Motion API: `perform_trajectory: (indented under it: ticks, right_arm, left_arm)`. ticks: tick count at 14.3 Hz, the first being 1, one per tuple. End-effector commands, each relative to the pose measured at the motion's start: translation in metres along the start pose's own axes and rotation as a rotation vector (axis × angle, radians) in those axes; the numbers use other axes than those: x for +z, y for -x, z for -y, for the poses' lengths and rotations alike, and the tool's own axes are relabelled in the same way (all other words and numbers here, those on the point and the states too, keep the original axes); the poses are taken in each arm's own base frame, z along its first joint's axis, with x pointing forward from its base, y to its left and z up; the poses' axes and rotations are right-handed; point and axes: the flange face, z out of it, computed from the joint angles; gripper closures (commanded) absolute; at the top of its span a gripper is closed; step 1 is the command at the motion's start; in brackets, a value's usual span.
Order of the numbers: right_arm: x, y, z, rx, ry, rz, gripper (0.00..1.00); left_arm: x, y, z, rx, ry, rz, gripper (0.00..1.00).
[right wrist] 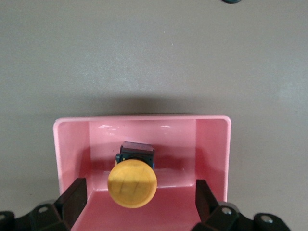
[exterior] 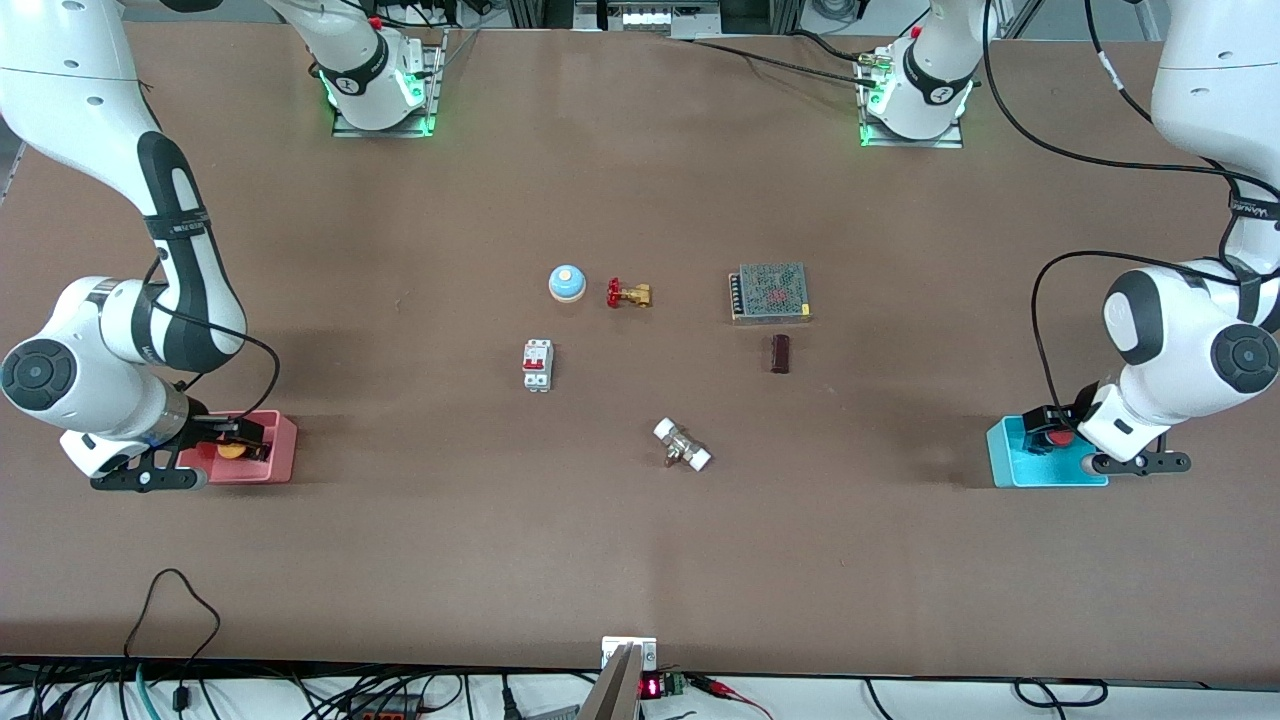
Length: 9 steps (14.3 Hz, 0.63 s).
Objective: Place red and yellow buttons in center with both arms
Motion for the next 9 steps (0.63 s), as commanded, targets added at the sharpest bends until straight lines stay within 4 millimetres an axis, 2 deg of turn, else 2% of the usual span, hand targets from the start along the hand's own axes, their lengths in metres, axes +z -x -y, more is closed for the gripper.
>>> perform_trajectory:
  ticks: [1,4,6,9]
  right_arm:
    - [0.007,-0.004,-0.002,-0.025,0.001,0.005,0.00]
    - [0.012,-0.003,-0.002,-0.023,0.000,0.011,0.00]
    - [0.015,-0.003,-0.002,-0.024,-0.001,0.014,0.00]
    - [0.014,-0.004,-0.002,-0.022,0.000,0.013,0.13]
  left_arm:
    - [-0.001,-0.002,0.000,0.025,-0.013,-0.004,0.29]
    - [-0.003,-0.001,0.000,0.022,-0.013,-0.002,0.54]
    - [-0.009,-0.002,0.001,0.020,-0.014,-0.004,0.67]
    - [-0.032,-0.003,0.001,0.007,-0.016,-0.001,0.79]
